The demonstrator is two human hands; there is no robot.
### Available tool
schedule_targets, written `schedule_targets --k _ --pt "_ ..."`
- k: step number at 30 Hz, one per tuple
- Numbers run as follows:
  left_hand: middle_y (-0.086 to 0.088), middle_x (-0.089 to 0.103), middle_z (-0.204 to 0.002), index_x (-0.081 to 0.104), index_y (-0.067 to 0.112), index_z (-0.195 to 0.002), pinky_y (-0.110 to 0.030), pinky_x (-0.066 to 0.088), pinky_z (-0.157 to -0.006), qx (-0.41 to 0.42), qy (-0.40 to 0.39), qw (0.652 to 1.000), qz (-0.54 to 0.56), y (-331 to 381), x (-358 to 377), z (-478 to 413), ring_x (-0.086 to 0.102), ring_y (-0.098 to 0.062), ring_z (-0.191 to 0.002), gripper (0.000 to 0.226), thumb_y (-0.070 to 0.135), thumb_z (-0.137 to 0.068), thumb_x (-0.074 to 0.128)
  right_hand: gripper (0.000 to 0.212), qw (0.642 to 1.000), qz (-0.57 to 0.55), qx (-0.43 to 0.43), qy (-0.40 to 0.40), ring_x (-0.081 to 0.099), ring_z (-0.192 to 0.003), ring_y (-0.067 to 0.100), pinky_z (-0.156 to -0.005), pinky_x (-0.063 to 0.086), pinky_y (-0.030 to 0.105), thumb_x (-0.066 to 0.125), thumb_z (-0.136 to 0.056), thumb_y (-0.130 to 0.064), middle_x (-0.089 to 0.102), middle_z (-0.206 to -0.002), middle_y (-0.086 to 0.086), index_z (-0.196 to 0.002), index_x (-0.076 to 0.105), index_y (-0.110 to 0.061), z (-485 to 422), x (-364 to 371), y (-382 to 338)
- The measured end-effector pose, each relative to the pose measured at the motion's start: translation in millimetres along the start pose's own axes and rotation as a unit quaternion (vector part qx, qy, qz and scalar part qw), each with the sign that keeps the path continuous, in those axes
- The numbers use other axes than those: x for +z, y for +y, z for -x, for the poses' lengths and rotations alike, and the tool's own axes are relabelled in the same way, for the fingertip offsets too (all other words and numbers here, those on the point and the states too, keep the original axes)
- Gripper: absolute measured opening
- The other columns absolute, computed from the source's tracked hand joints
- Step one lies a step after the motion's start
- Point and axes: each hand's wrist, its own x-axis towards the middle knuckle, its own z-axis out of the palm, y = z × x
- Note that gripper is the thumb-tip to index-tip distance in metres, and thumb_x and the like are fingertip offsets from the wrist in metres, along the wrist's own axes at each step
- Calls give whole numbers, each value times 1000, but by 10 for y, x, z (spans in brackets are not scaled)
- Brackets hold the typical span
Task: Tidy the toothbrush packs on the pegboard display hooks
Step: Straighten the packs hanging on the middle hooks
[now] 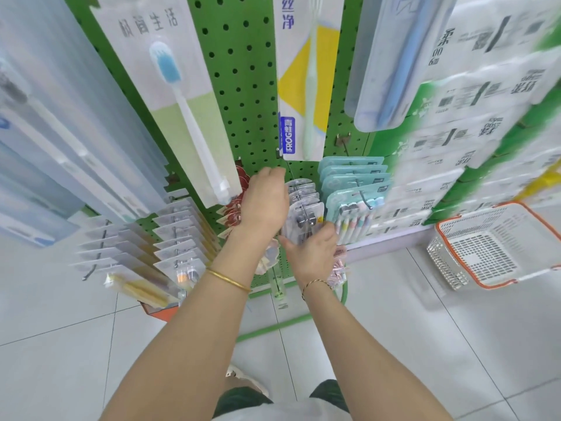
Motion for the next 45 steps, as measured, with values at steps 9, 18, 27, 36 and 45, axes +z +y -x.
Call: schedule_targets --k 9,18,27,36,45 --pt "-7 65 -110 65 13 -110 -39 50 -81 -9 -18 1000 4 -27 8 -151 59 -28 -100 21 19 -96 52 89 999 -8 -3 -49 41 -122 32 -97 40 39 77 -73 -42 41 -131 15 -136 29 0 129 -235 196" --pt "-15 60 -103 58 4 -100 -36 39 -67 6 33 998 -58 -20 62 -152 56 -32 -94 15 12 -97 45 89 996 0 -9 -88 38 -126 28 -99 38 38 77 -74 -41 42 -132 12 -138 28 -2 182 -367 268" --pt "-13 59 -105 56 4 -105 -34 34 -62 -47 66 986 -148 -39 80 67 54 -31 -99 17 11 -94 44 90 995 11 -25 -95 38 -128 27 -98 37 37 77 -75 -39 39 -136 12 -140 26 -2 253 -422 311" --pt "-12 65 -98 60 7 -98 -36 35 -77 -74 127 973 -179 -35 79 370 59 -31 -94 19 16 -88 48 87 994 -4 -46 -101 36 -130 26 -103 37 39 77 -76 -37 39 -138 11 -140 28 -3 352 -498 401" --pt "-14 57 -107 60 3 -103 -40 36 -83 -124 199 965 -120 74 103 759 48 -31 -101 25 16 -84 49 76 992 -31 -76 -96 49 -112 26 -92 45 44 80 -68 -37 53 -120 10 -127 42 -8 475 -612 590"
